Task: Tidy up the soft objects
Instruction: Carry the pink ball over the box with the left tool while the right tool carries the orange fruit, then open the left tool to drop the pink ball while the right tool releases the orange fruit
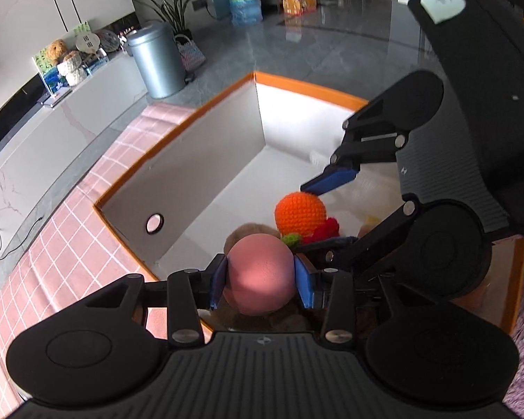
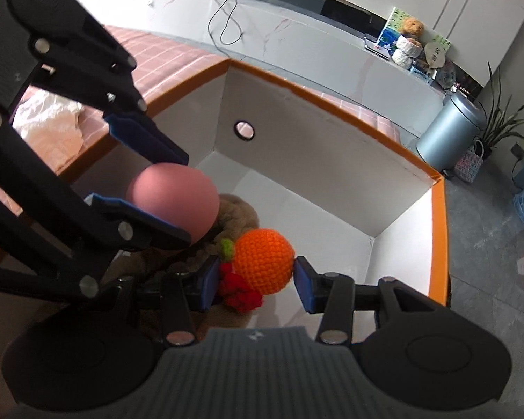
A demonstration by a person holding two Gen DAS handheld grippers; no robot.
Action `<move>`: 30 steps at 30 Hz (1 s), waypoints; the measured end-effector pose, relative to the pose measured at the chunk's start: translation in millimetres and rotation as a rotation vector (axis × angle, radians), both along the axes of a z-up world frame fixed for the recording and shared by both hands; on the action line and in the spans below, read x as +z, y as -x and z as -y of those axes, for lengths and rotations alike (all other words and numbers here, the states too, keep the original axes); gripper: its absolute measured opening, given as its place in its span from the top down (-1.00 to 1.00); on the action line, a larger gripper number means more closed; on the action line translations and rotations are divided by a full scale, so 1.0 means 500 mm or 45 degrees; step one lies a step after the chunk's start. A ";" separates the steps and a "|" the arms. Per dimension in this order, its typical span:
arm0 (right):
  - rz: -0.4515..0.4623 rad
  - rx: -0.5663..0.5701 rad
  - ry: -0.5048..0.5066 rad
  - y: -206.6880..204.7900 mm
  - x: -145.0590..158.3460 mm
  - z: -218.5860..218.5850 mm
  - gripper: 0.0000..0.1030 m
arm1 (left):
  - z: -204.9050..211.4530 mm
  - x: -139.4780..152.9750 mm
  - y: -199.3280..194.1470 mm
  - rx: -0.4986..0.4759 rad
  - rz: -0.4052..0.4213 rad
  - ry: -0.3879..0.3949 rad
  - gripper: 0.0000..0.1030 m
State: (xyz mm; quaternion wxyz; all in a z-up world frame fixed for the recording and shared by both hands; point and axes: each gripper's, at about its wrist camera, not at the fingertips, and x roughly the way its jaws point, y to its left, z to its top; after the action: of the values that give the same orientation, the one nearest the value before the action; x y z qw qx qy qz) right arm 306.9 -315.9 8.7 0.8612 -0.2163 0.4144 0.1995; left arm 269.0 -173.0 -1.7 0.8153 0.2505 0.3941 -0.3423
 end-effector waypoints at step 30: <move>0.165 -0.037 0.046 0.098 0.064 0.011 -0.47 | -0.063 0.080 0.058 0.187 0.124 0.275 -0.38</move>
State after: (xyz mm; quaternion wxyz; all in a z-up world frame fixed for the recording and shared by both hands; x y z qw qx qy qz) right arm 258.0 -321.5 40.9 0.8850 -0.2382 0.3643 0.1651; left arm 239.8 -141.4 38.2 0.8786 0.1480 0.3322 -0.3096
